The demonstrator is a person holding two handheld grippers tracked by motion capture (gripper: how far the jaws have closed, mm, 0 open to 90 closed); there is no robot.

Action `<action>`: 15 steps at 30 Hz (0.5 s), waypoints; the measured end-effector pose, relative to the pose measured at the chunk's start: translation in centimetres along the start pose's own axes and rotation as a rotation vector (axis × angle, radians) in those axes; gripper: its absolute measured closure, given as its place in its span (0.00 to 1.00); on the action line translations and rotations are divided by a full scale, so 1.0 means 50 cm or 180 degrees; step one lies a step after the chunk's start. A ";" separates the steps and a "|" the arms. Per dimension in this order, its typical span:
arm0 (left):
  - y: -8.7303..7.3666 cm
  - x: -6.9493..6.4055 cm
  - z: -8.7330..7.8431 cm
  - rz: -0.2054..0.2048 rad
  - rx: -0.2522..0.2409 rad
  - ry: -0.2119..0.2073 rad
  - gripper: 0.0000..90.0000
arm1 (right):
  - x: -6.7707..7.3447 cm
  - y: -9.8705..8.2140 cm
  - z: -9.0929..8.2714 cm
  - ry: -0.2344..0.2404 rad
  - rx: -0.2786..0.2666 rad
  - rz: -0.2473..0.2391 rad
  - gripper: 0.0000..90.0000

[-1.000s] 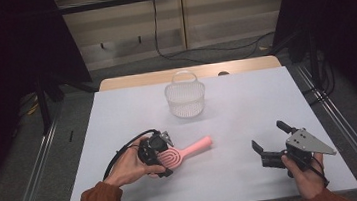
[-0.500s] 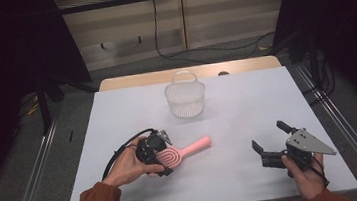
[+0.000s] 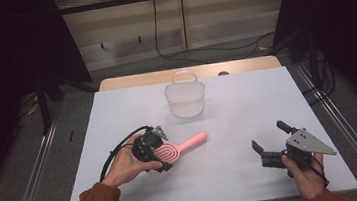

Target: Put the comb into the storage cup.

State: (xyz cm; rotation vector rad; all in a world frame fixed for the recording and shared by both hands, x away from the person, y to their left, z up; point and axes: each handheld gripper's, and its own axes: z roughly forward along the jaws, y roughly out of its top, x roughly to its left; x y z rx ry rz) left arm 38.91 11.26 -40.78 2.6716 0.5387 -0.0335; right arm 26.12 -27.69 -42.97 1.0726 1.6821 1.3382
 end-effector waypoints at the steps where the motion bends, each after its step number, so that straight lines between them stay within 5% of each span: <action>1: 0.000 0.000 0.000 0.0000 0.0008 0.0000 0.22 | 0.000 0.000 0.000 0.0002 -0.0002 0.0000 0.00; 2: 0.001 0.001 0.000 0.0069 0.0135 0.0007 0.22 | 0.000 0.000 0.000 0.0002 0.0000 -0.0003 0.00; 7: -0.001 0.003 0.008 0.0028 0.0163 -0.0015 0.22 | 0.000 0.000 0.000 0.0005 -0.0001 -0.0001 0.00; 15: 0.002 0.006 0.017 0.0154 0.0280 -0.0003 0.21 | 0.000 0.000 0.000 0.0002 0.0003 -0.0001 0.00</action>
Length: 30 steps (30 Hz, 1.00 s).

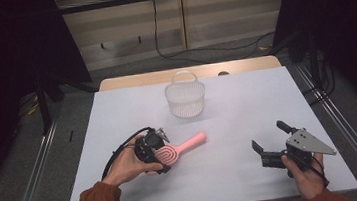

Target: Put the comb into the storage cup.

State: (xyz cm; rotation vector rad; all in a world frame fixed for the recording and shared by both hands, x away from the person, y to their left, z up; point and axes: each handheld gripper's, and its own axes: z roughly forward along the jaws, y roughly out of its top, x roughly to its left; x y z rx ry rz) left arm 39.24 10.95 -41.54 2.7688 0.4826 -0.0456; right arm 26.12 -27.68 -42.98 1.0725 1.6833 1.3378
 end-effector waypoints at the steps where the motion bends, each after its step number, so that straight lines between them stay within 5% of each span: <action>1: 0.000 -0.001 0.003 -0.0047 -0.0019 0.0006 0.21 | 0.000 0.000 0.000 0.0000 -0.0003 -0.0001 0.00; 11: 0.009 0.009 0.005 0.0071 0.0101 0.0017 0.15 | 0.000 0.000 0.001 0.0002 -0.0002 0.0002 0.00; 12: 0.009 0.007 0.006 0.0004 0.0048 0.0020 0.15 | 0.000 0.000 0.001 0.0001 0.0001 0.0000 0.00; 13: 0.010 0.010 0.002 0.0091 0.0105 0.0019 0.14 | 0.000 0.000 0.001 0.0000 0.0002 0.0000 0.00; 16: 0.011 0.005 0.005 0.0013 0.0073 -0.0003 0.14 | 0.000 0.000 0.001 0.0002 0.0001 -0.0002 0.00; 17: 0.013 0.009 0.004 0.0128 0.0150 0.0018 0.15 | 0.000 0.000 0.001 0.0002 0.0000 -0.0001 0.00; 18: 0.014 0.008 0.007 0.0107 0.0146 0.0012 0.14 | 0.000 0.000 0.001 0.0004 -0.0001 0.0002 0.00; 22: 0.017 0.006 0.014 0.0151 0.0280 -0.0037 0.17 | 0.000 0.000 0.001 0.0007 0.0001 0.0000 0.00; 30: 0.019 0.005 0.013 0.0144 0.0311 -0.0018 0.20 | 0.000 0.000 0.001 0.0006 0.0000 0.0004 0.00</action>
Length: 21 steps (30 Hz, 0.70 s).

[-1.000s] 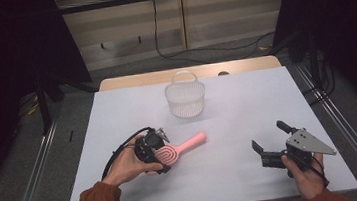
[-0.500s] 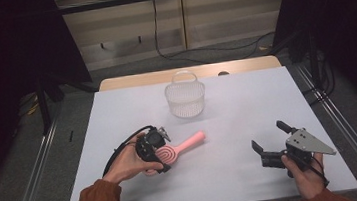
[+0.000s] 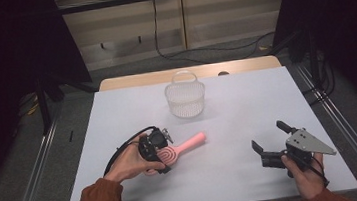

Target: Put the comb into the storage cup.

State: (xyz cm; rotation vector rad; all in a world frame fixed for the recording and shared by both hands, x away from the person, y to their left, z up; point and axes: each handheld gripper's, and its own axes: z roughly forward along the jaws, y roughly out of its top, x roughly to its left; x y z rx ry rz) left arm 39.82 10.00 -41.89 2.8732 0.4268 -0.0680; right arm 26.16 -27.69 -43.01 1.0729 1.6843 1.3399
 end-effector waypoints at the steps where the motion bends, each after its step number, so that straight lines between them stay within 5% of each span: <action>1: 0.000 -0.001 0.001 0.0034 0.0007 0.0033 0.20 | 0.000 0.000 0.000 -0.0001 -0.0001 -0.0006 0.00; 2: -0.001 -0.003 0.001 -0.0045 -0.0024 0.0014 0.21 | 0.000 0.000 0.000 0.0000 -0.0002 -0.0006 0.00; 9: -0.001 -0.011 -0.004 -0.0028 -0.0049 0.0086 0.21 | 0.000 0.000 0.001 -0.0005 0.0001 -0.0005 0.00; 16: -0.005 -0.014 -0.012 -0.0269 -0.0266 -0.0012 0.21 | 0.000 0.000 0.000 -0.0005 0.0000 -0.0004 0.00; 21: -0.005 -0.013 -0.017 -0.0246 -0.0232 -0.0023 0.22 | 0.000 0.000 0.000 -0.0006 -0.0001 -0.0002 0.00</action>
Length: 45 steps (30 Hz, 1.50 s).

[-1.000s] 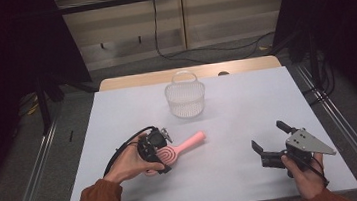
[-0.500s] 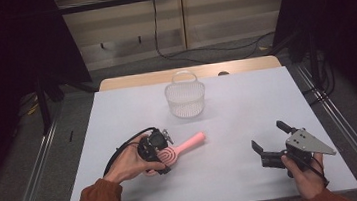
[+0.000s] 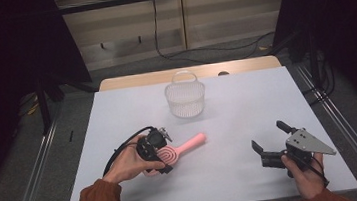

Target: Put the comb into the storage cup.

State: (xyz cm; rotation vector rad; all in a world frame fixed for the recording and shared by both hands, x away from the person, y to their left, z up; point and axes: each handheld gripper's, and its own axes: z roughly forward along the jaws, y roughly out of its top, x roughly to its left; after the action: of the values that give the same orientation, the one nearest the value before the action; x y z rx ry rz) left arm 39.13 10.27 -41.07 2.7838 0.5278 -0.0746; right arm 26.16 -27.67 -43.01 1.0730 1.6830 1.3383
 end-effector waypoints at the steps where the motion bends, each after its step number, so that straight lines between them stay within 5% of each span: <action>1: 0.000 0.001 -0.001 0.0000 0.0018 -0.0012 0.22 | 0.000 0.000 0.000 0.0003 -0.0003 -0.0001 0.00; 4: -0.001 0.000 -0.004 -0.0080 -0.0102 0.0004 0.22 | 0.000 0.000 0.000 0.0002 -0.0002 -0.0003 0.00; 11: -0.002 0.005 -0.030 -0.0040 -0.0165 0.0041 0.22 | 0.000 0.000 0.001 -0.0003 -0.0001 0.0000 0.00; 12: -0.003 0.002 -0.028 -0.0125 -0.0247 0.0050 0.22 | 0.000 0.000 0.000 -0.0003 0.0001 -0.0001 0.00; 21: -0.004 0.007 -0.020 -0.0063 -0.0076 0.0034 0.22 | 0.000 0.000 0.000 0.0000 -0.0002 -0.0003 0.00; 29: -0.003 0.003 -0.033 -0.0169 -0.0340 0.0173 0.22 | 0.000 0.000 0.000 -0.0001 0.0000 -0.0001 0.00; 45: -0.002 -0.003 -0.054 -0.0151 -0.0439 0.0281 0.22 | 0.001 0.000 0.000 -0.0001 -0.0004 0.0010 0.00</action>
State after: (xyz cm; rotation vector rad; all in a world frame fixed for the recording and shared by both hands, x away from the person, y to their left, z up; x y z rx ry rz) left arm 38.95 11.13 -38.51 2.6498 0.5971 0.0719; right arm 26.16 -27.61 -43.00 1.0755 1.6806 1.3409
